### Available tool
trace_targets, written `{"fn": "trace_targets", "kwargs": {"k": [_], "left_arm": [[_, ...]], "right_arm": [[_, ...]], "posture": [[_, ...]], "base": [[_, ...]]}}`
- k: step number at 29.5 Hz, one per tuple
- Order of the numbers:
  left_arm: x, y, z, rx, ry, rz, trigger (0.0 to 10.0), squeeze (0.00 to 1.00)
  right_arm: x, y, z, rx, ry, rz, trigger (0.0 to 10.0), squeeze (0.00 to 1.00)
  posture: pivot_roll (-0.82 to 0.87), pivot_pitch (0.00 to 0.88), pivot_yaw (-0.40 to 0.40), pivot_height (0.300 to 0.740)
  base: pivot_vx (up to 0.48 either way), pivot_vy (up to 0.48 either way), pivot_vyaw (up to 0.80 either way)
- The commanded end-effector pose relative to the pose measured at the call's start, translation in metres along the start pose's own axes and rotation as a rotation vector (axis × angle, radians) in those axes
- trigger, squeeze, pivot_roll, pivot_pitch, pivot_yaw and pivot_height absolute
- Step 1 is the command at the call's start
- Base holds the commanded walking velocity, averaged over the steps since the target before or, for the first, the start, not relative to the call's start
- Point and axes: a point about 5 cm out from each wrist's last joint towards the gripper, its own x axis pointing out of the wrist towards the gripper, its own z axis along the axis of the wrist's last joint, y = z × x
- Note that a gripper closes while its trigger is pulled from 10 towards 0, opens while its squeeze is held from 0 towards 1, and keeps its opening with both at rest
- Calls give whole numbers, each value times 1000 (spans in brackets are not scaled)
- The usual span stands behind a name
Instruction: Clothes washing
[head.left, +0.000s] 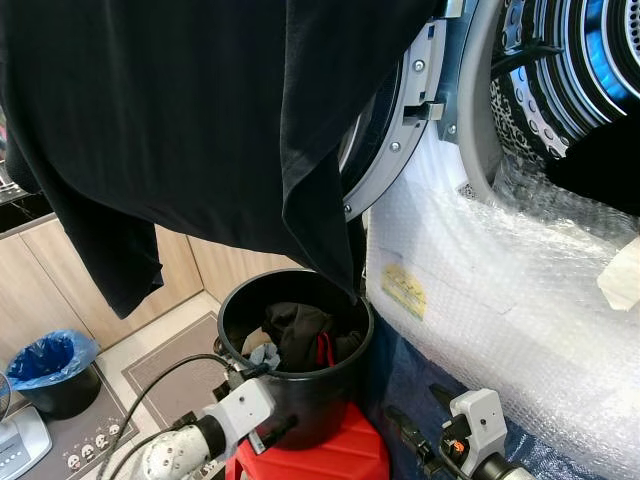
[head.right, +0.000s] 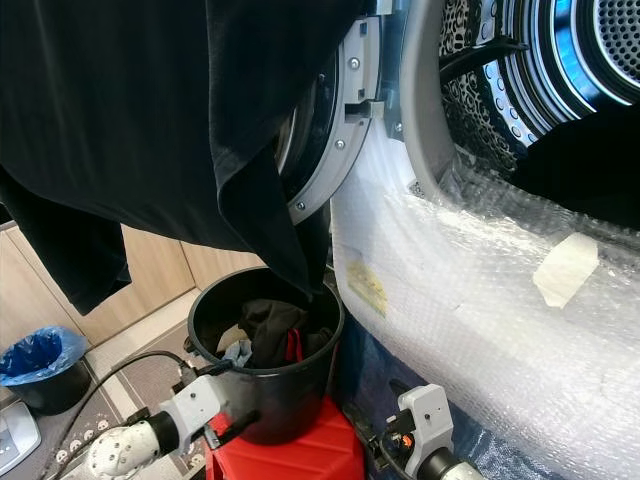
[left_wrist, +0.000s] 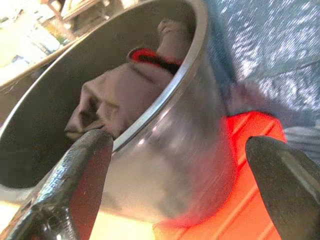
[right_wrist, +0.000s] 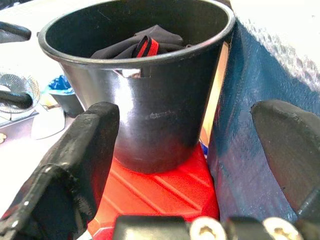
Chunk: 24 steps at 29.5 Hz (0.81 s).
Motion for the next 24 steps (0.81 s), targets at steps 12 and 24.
{"fn": "trace_targets", "kwargs": {"k": [12, 24], "left_arm": [[-6, 31, -5, 158, 47, -10, 10000, 0], [4, 45, -6, 189, 63, -83, 10000, 0]], "right_arm": [[1, 6, 4, 12, -26, -7, 10000, 0], [2, 8, 9, 16, -41, -14, 10000, 0]], "posture": [[-139, 0, 61, 740], [-155, 0, 61, 740]], "base": [[0, 0, 0], [0, 0, 0]]}}
